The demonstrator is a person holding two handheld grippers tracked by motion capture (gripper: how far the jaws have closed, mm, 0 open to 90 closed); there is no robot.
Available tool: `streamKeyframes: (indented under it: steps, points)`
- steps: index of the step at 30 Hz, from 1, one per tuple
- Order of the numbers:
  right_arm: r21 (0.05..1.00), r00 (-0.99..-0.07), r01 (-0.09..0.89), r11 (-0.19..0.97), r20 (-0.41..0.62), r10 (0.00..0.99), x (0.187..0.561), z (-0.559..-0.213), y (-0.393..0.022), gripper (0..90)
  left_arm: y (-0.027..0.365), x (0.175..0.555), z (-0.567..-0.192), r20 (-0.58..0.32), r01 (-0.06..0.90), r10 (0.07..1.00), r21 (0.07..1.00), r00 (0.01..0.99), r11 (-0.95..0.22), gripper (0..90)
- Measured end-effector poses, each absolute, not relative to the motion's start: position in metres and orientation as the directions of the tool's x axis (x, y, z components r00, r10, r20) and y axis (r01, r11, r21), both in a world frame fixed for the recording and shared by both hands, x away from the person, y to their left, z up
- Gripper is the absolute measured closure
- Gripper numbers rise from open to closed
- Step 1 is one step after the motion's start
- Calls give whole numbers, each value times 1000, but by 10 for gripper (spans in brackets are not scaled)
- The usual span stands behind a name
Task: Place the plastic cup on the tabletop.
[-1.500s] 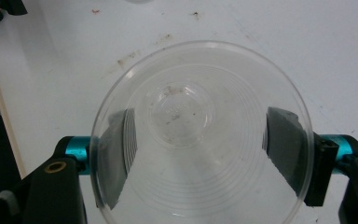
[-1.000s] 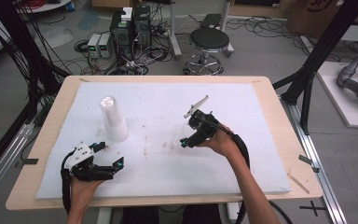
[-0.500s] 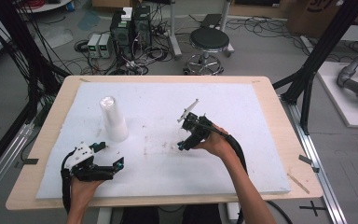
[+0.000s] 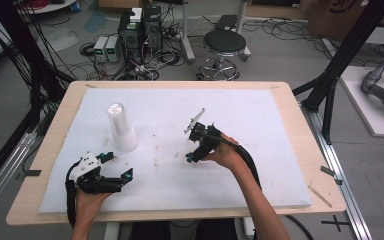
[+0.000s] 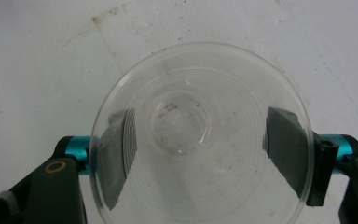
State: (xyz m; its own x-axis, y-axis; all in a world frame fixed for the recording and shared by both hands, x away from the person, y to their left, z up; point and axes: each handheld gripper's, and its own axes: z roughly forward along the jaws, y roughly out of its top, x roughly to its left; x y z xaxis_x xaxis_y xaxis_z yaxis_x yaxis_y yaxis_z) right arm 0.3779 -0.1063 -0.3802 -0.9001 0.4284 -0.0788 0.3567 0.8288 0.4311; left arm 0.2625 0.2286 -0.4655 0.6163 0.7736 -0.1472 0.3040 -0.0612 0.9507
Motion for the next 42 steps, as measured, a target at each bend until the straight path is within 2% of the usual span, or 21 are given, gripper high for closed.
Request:
streamKeyframes:
  steps: [20, 24, 42]
  points:
    - [450, -906, 326, 832, -101, 410, 380, -383, -99, 233, 229, 262, -466, -150, 303, 772, 951, 617, -57, 18]
    - [437, -906, 321, 840, -118, 407, 381, -387, -96, 190, 229, 263, -466, -153, 302, 771, 952, 618, -54, 18]
    - [449, -902, 320, 834, -126, 413, 380, -387, -94, 176, 229, 262, -466, -158, 303, 771, 952, 617, -48, 18]
